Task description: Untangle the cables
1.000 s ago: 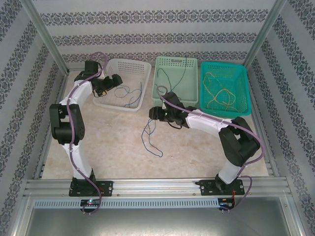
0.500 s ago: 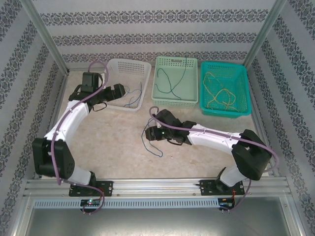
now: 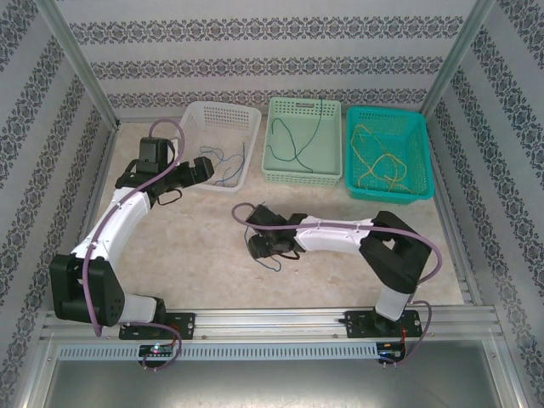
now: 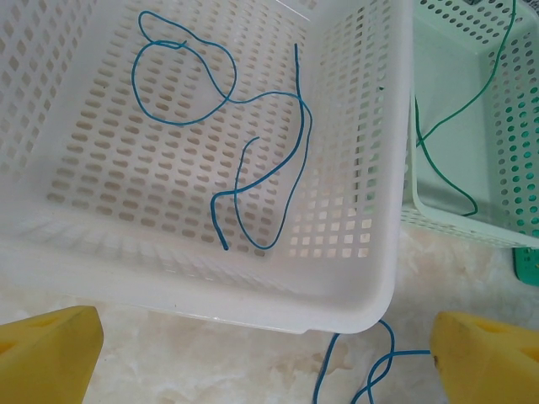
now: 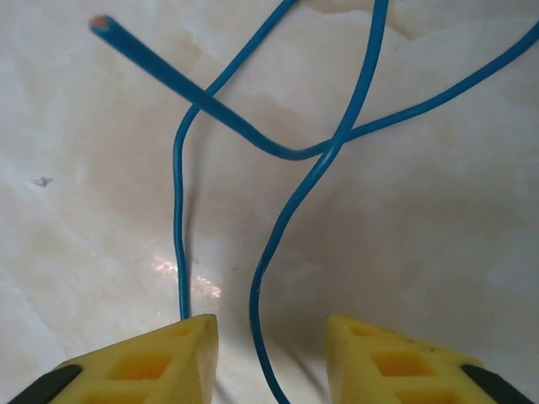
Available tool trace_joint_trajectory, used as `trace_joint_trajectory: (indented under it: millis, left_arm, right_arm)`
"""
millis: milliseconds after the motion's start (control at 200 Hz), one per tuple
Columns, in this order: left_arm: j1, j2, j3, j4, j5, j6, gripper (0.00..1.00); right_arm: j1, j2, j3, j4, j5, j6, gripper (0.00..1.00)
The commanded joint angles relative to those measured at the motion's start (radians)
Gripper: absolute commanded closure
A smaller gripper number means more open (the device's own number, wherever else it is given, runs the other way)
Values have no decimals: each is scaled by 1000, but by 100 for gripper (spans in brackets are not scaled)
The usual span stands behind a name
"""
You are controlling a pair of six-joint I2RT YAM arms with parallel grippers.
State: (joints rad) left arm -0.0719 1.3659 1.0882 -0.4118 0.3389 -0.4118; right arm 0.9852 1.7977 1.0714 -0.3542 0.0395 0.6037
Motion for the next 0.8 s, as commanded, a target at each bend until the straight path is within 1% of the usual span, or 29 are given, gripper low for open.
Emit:
trace_joint_trajectory:
  millis: [0, 95, 200, 265, 380, 440, 485, 560, 609, 649, 714, 794]
  left_arm:
    - [-3, -25, -15, 21, 4, -9, 0]
    - [-3, -32, -15, 16, -3, -7, 0]
    - [-3, -37, -17, 21, -1, -11, 0]
    - [-3, -40, -14, 22, 4, -13, 0]
    - [-5, -47, -19, 35, 29, -2, 0]
    - [-10, -50, -29, 58, 69, 6, 0]
    - [-22, -47, -35, 84, 127, 18, 0]
    - [-71, -33, -32, 106, 192, 53, 0]
    - [-114, -18, -18, 104, 227, 95, 1]
    - [-148, -2, -6, 104, 265, 131, 1]
    - [-187, 26, 9, 119, 345, 157, 1]
    - [-206, 54, 21, 146, 439, 160, 3]
  right_arm:
    - [25, 42, 51, -108, 107, 7, 75]
    - [39, 55, 59, -179, 186, 13, 84]
    - [42, 51, 59, -233, 241, 37, 100]
    - [43, 6, 32, -213, 263, 43, 100]
    - [46, -144, -55, -95, 287, 1, 100]
    - [47, -236, -104, -21, 292, -40, 100]
    - [46, -300, -139, 41, 286, -86, 100]
    - [40, -395, -178, 119, 243, -181, 100]
    - [29, -444, -187, 139, 189, -240, 100]
    - [12, -479, -190, 145, 125, -272, 100]
    - [-34, -533, -198, 151, -16, -298, 100]
    - [-66, -599, -211, 149, -114, -329, 100]
